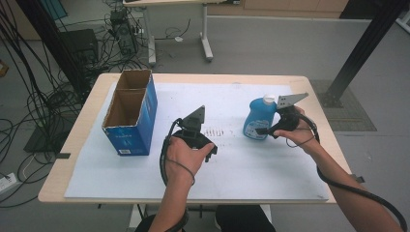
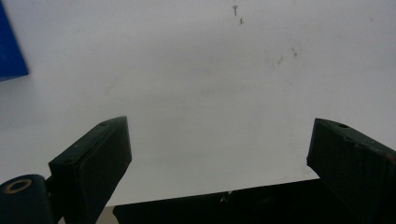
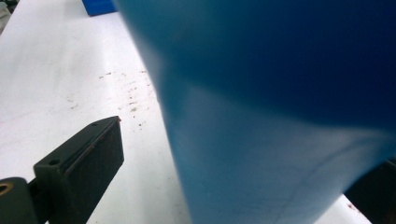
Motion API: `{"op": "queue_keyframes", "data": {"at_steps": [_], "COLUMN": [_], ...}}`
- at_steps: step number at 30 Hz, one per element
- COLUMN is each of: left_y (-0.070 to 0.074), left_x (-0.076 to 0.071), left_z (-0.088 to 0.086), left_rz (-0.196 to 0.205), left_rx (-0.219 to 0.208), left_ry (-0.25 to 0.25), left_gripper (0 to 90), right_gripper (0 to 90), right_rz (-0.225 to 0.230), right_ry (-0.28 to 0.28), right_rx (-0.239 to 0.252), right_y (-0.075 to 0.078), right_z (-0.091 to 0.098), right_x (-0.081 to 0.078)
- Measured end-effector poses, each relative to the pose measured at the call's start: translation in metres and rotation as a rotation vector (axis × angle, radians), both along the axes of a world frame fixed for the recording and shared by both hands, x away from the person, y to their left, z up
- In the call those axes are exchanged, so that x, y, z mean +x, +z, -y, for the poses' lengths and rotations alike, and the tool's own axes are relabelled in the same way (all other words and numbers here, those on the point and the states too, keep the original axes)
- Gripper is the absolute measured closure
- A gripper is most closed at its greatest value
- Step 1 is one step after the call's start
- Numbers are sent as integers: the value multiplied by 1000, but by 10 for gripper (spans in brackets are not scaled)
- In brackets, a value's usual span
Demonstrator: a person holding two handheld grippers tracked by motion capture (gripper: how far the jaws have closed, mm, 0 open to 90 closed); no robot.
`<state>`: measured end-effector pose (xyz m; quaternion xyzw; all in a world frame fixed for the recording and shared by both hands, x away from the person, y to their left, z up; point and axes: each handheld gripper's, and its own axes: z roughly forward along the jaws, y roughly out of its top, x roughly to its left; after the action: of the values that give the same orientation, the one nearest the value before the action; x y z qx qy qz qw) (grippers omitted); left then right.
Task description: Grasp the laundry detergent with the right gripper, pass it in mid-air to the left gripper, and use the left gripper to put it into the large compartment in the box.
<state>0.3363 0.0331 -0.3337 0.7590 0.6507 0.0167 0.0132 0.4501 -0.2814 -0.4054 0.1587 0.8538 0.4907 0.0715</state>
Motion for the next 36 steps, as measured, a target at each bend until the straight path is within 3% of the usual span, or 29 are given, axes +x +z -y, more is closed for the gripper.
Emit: {"op": "queue_keyframes", "data": {"at_steps": [36], "left_y": [0], "left_x": [0], "left_z": [0], "left_rz": [-1], "left_rx": [3], "left_ry": [2], "left_gripper": [68], "right_gripper": [21], "right_rz": [14], "right_ry": [-2], "right_rx": [4], "right_y": [4], "right_z": [0], "right_x": [0]}}
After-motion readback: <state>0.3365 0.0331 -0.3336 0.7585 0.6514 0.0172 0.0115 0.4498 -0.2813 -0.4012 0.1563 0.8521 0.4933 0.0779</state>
